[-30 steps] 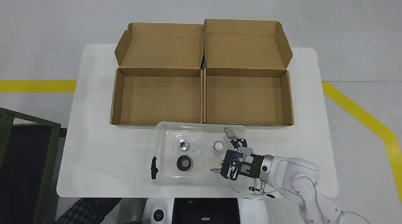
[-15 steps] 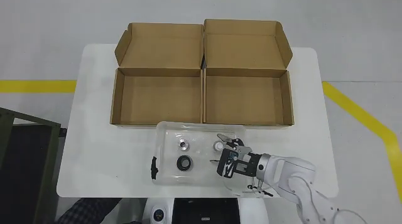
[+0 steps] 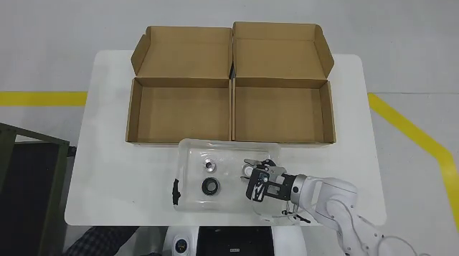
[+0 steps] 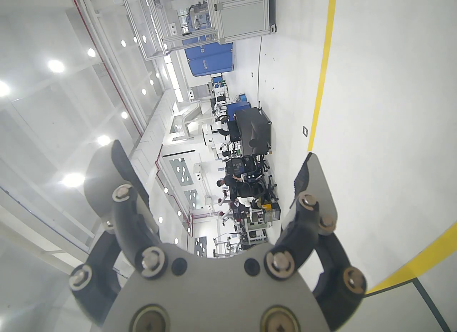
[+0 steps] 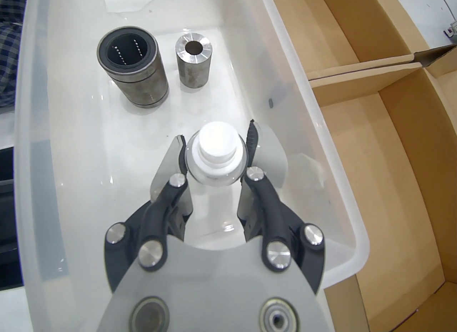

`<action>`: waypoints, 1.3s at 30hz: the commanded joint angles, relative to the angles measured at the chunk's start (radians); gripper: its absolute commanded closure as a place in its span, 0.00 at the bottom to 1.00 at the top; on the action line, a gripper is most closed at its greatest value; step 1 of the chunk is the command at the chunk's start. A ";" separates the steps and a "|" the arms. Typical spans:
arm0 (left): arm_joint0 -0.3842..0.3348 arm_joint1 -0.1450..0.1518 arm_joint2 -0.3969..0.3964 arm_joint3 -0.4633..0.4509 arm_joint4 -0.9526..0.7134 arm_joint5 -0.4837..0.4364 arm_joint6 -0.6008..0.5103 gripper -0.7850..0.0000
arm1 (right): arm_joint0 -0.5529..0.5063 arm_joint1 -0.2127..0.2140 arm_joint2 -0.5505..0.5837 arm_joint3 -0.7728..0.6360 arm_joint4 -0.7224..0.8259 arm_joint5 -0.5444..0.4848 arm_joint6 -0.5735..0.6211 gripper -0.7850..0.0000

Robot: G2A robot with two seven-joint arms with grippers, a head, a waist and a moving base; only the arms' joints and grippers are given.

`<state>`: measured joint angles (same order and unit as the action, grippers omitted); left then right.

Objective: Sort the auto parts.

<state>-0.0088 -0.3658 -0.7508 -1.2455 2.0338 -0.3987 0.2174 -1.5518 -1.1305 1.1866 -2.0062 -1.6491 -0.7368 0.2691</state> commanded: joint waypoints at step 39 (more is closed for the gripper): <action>0.000 0.000 0.000 0.000 0.000 0.000 0.000 0.00 | 0.139 0.010 0.066 0.226 1.100 -0.109 -0.179 1.00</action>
<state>-0.0088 -0.3658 -0.7508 -1.2455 2.0338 -0.3987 0.2174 -1.4124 -1.1210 1.2475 -1.7800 -0.5679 -0.8524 0.0904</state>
